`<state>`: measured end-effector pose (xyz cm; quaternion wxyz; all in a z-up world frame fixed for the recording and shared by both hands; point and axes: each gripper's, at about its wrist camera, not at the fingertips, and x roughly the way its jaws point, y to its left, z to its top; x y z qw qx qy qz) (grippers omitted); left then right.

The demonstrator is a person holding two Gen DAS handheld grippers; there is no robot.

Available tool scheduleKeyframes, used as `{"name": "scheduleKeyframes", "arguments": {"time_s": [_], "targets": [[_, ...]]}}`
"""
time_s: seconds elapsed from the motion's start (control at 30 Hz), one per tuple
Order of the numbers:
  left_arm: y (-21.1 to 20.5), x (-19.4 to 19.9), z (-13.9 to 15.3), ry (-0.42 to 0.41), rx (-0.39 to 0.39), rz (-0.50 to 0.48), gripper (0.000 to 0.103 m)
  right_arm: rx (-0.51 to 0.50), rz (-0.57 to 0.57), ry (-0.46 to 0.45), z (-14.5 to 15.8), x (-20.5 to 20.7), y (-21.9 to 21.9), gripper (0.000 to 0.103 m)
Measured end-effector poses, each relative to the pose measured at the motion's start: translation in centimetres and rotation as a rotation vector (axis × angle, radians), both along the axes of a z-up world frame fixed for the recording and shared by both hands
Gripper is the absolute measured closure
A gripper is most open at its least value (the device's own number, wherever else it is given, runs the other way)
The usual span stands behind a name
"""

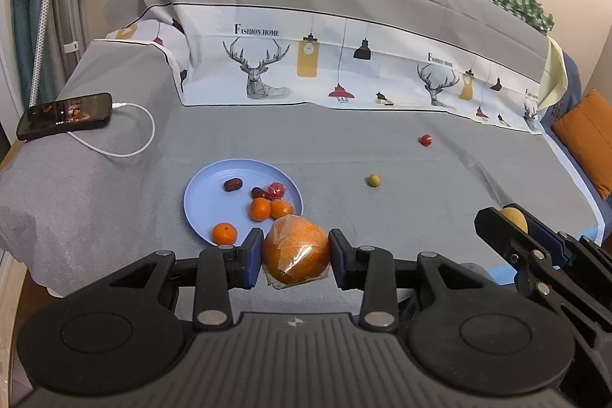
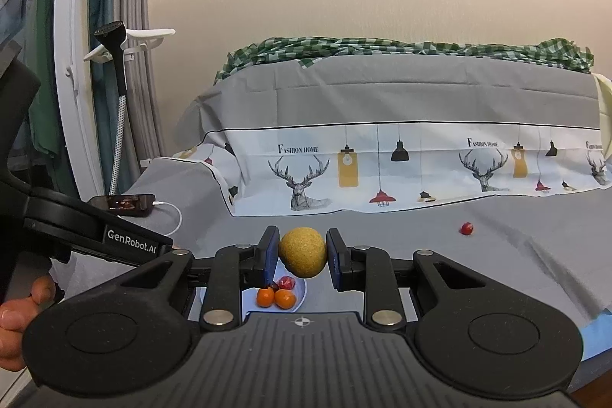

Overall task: Organize fruits
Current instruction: 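Carry the netted orange and yellow fruit to the plate and release both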

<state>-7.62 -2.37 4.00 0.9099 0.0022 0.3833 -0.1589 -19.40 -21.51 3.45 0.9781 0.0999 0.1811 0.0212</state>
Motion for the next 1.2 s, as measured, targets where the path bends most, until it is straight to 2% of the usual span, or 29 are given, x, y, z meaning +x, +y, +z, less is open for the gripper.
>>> {"name": "scheduleKeyframes", "arguments": {"time_s": [0.67, 1.2], "targets": [[1.0, 1.8, -1.0, 0.03, 0.0, 0.028, 0.062, 0.014, 0.023, 0.072, -1.5, 2.2, 1.0, 0.075], [2.7, 5.4, -1.5, 0.058, -0.01, 0.07, 0.062, -0.005, 0.07, 0.133, -2.5, 5.3, 2.2, 0.075]]}}
